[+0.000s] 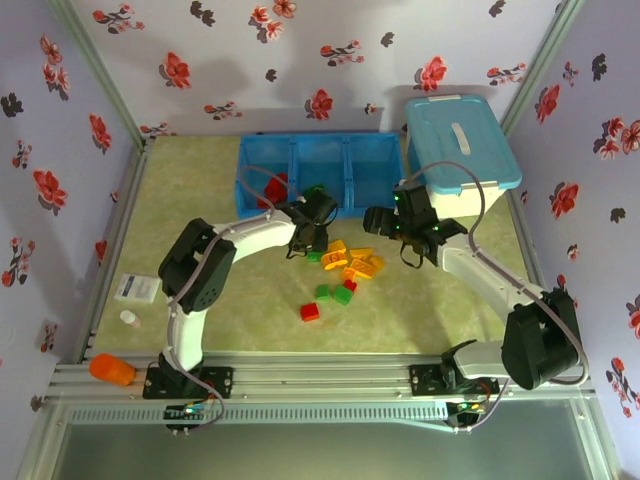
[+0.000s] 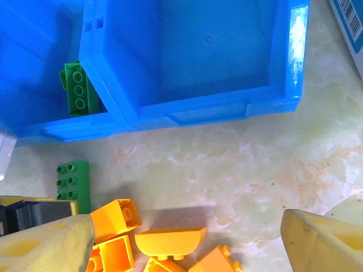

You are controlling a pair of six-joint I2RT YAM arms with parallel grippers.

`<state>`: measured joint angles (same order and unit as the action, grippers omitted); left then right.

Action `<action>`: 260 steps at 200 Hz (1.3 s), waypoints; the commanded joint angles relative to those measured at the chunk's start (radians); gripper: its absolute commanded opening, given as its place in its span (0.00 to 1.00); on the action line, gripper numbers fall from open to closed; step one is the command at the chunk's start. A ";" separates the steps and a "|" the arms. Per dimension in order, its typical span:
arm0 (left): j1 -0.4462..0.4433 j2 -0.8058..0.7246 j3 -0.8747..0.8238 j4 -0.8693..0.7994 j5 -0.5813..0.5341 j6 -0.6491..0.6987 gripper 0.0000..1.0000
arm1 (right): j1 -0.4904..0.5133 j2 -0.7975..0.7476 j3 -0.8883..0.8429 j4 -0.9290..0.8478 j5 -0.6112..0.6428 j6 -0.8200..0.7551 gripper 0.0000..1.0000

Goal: Sort the legos into containers by color
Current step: Pick up the lego from the center of the table.

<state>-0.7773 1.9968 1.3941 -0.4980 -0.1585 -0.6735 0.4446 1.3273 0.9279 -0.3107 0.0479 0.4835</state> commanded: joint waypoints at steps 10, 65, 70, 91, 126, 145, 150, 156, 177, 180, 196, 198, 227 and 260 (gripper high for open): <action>-0.004 -0.019 -0.021 -0.061 -0.039 0.001 0.56 | -0.007 -0.035 -0.020 0.009 0.004 0.019 0.86; 0.007 0.082 0.117 -0.115 -0.050 0.034 0.62 | -0.007 -0.049 -0.026 -0.002 0.018 0.015 0.86; 0.008 0.090 0.127 -0.119 -0.050 0.035 0.61 | -0.007 -0.048 -0.027 -0.002 0.019 0.013 0.86; 0.010 0.119 0.152 -0.129 -0.050 0.041 0.59 | -0.009 -0.051 -0.030 -0.004 0.024 0.012 0.86; 0.011 0.135 0.151 -0.130 -0.047 0.037 0.52 | -0.012 -0.049 -0.034 -0.001 0.022 0.012 0.86; 0.011 0.132 0.139 -0.124 -0.045 0.034 0.47 | -0.014 -0.052 -0.035 0.001 0.020 0.012 0.86; 0.010 0.130 0.133 -0.123 -0.045 0.034 0.45 | -0.014 -0.053 -0.037 0.002 0.020 0.012 0.86; 0.012 0.128 0.127 -0.120 -0.044 0.034 0.43 | -0.014 -0.054 -0.037 0.001 0.020 0.012 0.85; 0.011 0.121 0.111 -0.119 -0.044 0.034 0.35 | -0.014 -0.055 -0.039 -0.001 0.017 0.011 0.85; 0.010 0.119 0.109 -0.119 -0.045 0.033 0.34 | -0.014 -0.056 -0.039 0.000 0.016 0.011 0.85; 0.010 0.103 0.087 -0.113 -0.044 0.031 0.31 | -0.014 -0.059 -0.042 -0.002 0.015 0.011 0.85; 0.009 0.101 0.084 -0.111 -0.044 0.031 0.30 | -0.013 -0.060 -0.043 -0.002 0.014 0.012 0.86; 0.006 0.061 0.054 -0.114 -0.044 0.029 0.26 | -0.015 -0.068 -0.044 -0.003 0.017 0.012 0.85; -0.013 -0.020 0.067 -0.135 -0.061 0.046 0.24 | -0.015 -0.085 -0.043 -0.012 0.026 0.011 0.85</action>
<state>-0.7757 2.0506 1.4689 -0.5667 -0.1917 -0.6449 0.4381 1.2785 0.8970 -0.3111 0.0517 0.4835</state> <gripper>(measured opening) 0.311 0.851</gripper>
